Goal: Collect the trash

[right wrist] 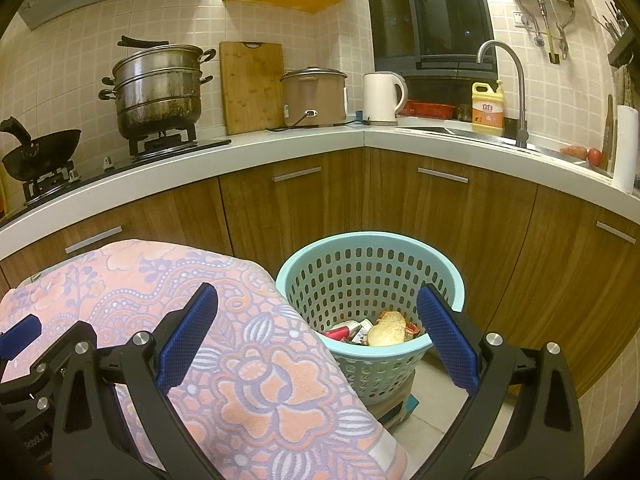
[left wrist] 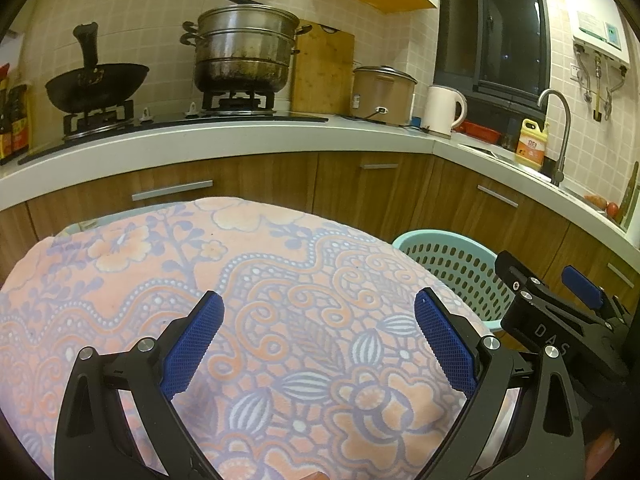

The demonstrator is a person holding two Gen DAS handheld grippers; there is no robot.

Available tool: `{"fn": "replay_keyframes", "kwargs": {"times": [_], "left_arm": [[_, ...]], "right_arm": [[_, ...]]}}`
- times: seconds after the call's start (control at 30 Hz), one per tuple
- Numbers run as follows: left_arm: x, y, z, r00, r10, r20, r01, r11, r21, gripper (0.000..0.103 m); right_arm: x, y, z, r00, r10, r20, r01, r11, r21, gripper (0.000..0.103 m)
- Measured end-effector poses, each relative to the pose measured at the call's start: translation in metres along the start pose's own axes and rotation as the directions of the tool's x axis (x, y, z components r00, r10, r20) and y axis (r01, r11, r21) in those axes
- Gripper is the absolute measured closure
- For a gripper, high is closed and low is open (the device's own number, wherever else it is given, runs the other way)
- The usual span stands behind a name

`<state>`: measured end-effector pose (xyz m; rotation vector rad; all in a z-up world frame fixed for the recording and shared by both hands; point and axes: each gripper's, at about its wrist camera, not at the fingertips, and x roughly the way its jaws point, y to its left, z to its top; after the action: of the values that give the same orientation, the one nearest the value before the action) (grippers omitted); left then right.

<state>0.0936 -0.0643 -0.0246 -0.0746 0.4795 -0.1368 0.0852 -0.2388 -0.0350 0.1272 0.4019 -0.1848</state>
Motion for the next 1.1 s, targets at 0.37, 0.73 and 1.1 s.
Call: {"fn": "replay_keyframes", "kwargs": {"times": [0.37, 0.73, 1.1], "left_arm": [[-0.0014, -0.0006, 0.0014, 1.0, 0.017, 0.002, -0.017, 1.0, 0.006, 0.01], [-0.0016, -0.0012, 0.0019, 1.0, 0.024, -0.002, -0.024, 1.0, 0.011, 0.008], [-0.0017, -0.0009, 0.0016, 1.0, 0.016, 0.004, -0.016, 1.0, 0.016, 0.008]], "right_arm": [[-0.0007, -0.0008, 0.0008, 1.0, -0.007, -0.003, 0.007, 1.0, 0.008, 0.008], [0.0019, 0.0023, 0.0015, 1.0, -0.005, -0.005, 0.005, 1.0, -0.004, 0.008], [0.0021, 0.0039, 0.0003, 1.0, -0.008, -0.006, 0.008, 1.0, -0.012, 0.008]]}}
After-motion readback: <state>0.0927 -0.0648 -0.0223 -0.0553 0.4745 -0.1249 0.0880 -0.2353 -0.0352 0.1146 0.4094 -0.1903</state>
